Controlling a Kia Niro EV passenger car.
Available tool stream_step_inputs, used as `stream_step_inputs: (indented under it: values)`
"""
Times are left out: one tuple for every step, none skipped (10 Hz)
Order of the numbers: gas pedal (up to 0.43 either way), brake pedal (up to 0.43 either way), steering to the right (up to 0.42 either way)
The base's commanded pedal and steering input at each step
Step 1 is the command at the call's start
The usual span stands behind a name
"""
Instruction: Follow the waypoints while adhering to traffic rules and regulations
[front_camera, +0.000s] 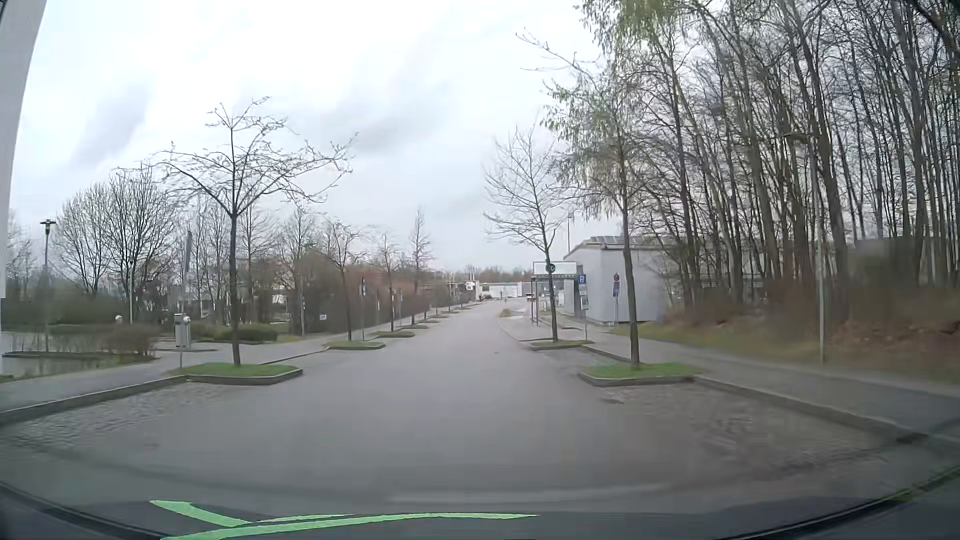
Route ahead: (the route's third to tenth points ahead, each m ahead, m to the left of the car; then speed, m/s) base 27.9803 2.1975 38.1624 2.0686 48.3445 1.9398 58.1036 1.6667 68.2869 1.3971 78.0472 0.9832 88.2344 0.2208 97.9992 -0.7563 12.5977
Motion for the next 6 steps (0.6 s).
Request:
stream_step_inputs:
  values:
    - [0.000,0.000,0.000]
    - [0.000,0.000,0.001]
    - [0.000,0.000,0.001]
    - [0.000,0.000,0.000]
    - [0.008,0.000,0.001]
    - [0.008,0.000,0.001]
